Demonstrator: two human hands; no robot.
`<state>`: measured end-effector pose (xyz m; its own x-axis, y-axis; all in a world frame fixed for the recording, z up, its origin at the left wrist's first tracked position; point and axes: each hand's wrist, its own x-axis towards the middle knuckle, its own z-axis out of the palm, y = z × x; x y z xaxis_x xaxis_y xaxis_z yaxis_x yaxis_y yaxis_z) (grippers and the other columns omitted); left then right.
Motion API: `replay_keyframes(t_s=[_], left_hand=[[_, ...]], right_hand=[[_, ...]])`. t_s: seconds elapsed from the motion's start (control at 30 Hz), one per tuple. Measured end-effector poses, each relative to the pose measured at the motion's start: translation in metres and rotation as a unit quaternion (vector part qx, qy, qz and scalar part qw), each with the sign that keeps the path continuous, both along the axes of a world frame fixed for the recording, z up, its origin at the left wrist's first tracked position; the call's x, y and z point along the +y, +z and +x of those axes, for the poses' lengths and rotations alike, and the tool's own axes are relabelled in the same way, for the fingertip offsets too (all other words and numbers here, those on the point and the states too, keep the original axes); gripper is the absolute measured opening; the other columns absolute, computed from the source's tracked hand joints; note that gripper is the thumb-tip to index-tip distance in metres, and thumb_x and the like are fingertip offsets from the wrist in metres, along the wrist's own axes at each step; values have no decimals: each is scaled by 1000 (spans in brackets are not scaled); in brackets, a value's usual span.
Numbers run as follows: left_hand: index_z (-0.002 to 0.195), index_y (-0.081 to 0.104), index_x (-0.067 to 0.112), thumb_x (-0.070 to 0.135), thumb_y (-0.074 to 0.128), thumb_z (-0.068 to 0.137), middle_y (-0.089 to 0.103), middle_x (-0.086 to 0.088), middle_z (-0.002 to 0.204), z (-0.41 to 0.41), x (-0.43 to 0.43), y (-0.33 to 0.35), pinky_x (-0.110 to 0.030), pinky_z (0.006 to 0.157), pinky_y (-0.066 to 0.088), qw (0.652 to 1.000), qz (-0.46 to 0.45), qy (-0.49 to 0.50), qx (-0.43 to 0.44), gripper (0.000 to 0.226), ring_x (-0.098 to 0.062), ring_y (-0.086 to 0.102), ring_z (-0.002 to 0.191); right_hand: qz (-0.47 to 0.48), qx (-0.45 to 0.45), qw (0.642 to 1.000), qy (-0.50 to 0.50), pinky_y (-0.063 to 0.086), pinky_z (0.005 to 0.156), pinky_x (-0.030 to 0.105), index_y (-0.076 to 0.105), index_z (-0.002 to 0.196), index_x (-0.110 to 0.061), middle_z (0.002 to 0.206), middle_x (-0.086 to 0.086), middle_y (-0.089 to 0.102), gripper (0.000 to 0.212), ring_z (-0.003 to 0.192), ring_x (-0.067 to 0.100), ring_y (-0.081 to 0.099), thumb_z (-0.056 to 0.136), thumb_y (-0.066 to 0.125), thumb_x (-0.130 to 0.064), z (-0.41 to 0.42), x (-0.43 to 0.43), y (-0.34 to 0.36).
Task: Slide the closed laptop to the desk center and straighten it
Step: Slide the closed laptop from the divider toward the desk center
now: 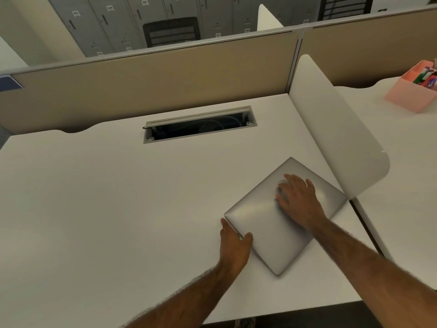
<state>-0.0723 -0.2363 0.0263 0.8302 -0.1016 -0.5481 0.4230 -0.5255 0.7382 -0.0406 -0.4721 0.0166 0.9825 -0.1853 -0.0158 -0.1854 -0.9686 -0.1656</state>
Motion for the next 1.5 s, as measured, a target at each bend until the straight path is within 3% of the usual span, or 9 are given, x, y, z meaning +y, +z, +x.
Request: replay_keyframes(t_s=[0.17, 0.37, 0.5, 0.63, 0.83, 1.03, 1.27, 1.37, 1.5], left_hand=[[136, 50, 15, 25, 68, 87, 55, -10, 132, -5, -19, 13, -49, 103, 55, 988, -63, 104, 90, 53, -32, 65, 114], [142, 47, 17, 23, 61, 94, 51, -9, 139, -5, -27, 16, -48, 104, 55, 963, -130, 189, 144, 50, -32, 61, 120], [131, 49, 18, 20, 57, 96, 60, -9, 131, -1, -27, 18, -37, 80, 56, 943, -171, 234, 166, 35, -37, 66, 119], [120, 47, 16, 16, 57, 96, 62, -14, 128, 2, -29, 18, -37, 77, 55, 949, -144, 234, 152, 26, -37, 68, 114], [122, 46, 10, 17, 61, 98, 61, -17, 127, 3, -34, 12, -51, 96, 60, 951, -115, 252, 138, 30, -37, 67, 114], [123, 50, 4, 14, 65, 96, 65, -19, 123, 3, -40, 10, -54, 94, 60, 943, -104, 281, 142, 32, -39, 68, 113], [113, 64, -6, 8, 63, 94, 72, -24, 112, 4, -34, 0, -50, 88, 63, 938, -126, 292, 136, 23, -41, 72, 105], [114, 64, -4, 8, 63, 94, 72, -23, 112, 6, -31, -2, -52, 89, 63, 938, -130, 293, 134, 23, -39, 73, 105], [112, 64, -4, 9, 63, 94, 73, -21, 110, 11, -17, -4, -30, 66, 57, 939, -116, 304, 111, 22, -32, 73, 95]], right_hand=[[26, -5, 998, -56, 37, 114, 52, 68, 125, -7, 149, 18, 56, 37, 137, 36, 53, 95, 65, -28, 9, -38, 2], [82, 48, 984, -152, 46, 101, 49, 61, 130, -13, 138, 13, 59, 50, 126, 38, 55, 92, 64, -46, 21, -69, 12], [134, 70, 964, -217, 51, 95, 51, 63, 123, -8, 127, 20, 62, 64, 123, 44, 55, 85, 67, -59, 27, -86, 11], [168, 84, 956, -227, 53, 92, 48, 69, 117, -6, 123, 20, 64, 70, 117, 43, 59, 78, 73, -64, 35, -98, 10], [218, 91, 946, -223, 53, 85, 43, 72, 111, -11, 118, 14, 71, 68, 108, 37, 65, 68, 82, -63, 40, -106, 9], [262, 95, 933, -227, 51, 84, 41, 70, 112, -18, 116, 10, 72, 67, 94, 27, 61, 61, 91, -55, 38, -113, 10], [295, 97, 923, -226, 54, 96, 45, 65, 129, -14, 127, 13, 69, 82, 110, 33, 66, 61, 95, -47, 43, -111, 10], [309, 102, 917, -232, 54, 94, 45, 65, 126, -14, 114, 9, 71, 77, 103, 30, 67, 62, 95, -45, 41, -109, 10], [324, 100, 909, -241, 52, 80, 39, 64, 122, -16, 87, -6, 70, 73, 85, 17, 66, 62, 95, -44, 39, -95, 9]])
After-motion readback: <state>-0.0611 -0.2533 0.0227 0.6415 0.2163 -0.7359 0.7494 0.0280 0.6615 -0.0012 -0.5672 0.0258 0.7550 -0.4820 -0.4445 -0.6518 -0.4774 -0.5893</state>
